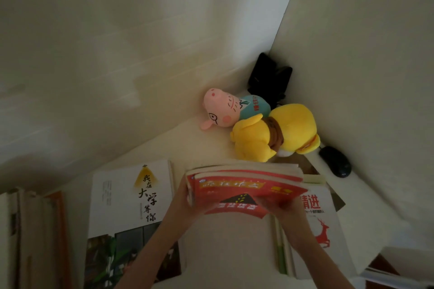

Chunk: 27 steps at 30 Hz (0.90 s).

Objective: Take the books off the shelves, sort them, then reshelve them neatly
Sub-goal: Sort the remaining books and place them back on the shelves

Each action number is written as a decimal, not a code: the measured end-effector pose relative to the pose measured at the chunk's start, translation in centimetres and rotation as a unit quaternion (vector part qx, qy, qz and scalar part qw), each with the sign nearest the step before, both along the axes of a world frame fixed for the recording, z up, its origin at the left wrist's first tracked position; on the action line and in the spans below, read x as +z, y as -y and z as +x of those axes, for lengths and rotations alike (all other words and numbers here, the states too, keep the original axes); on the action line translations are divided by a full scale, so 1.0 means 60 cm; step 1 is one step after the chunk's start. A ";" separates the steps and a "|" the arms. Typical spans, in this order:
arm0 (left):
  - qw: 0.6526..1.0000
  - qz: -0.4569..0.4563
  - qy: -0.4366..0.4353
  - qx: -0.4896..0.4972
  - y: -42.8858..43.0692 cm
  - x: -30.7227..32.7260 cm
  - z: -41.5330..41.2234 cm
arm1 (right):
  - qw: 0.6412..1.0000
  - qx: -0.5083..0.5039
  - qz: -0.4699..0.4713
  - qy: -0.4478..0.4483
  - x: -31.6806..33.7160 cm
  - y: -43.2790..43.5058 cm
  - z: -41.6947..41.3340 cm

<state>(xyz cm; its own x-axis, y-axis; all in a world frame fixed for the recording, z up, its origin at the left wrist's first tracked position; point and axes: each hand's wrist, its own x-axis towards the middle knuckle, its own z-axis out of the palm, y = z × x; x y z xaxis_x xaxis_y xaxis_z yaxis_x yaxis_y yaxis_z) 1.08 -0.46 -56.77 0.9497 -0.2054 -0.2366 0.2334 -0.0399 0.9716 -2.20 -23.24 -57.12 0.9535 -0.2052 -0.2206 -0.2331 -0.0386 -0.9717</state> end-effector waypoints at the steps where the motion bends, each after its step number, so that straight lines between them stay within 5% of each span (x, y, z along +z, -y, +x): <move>1: 1.000 -0.005 0.024 -0.002 -0.006 0.007 0.002 | 1.000 0.014 0.006 -0.009 -0.001 0.003 -0.001; 5: 0.994 0.008 0.112 0.018 -0.006 0.030 0.007 | 0.998 0.043 0.047 -0.014 -0.005 0.007 0.004; 19: 0.995 -0.029 0.011 0.092 0.019 0.019 -0.015 | 1.000 -0.008 0.011 -0.011 -0.030 -0.007 0.001; 27: 0.994 0.054 -0.021 0.092 -0.007 -0.010 -0.004 | 0.996 0.008 -0.085 -0.033 -0.059 -0.016 -0.004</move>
<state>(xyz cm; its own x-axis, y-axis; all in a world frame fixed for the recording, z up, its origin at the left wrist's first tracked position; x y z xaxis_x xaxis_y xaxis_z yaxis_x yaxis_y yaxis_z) 0.83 -0.05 -57.37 0.9575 -0.0009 -0.2884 0.2870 -0.0960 0.9531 -2.46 -22.26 -60.67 0.9414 -0.2293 -0.2472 -0.2949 -0.2048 -0.9333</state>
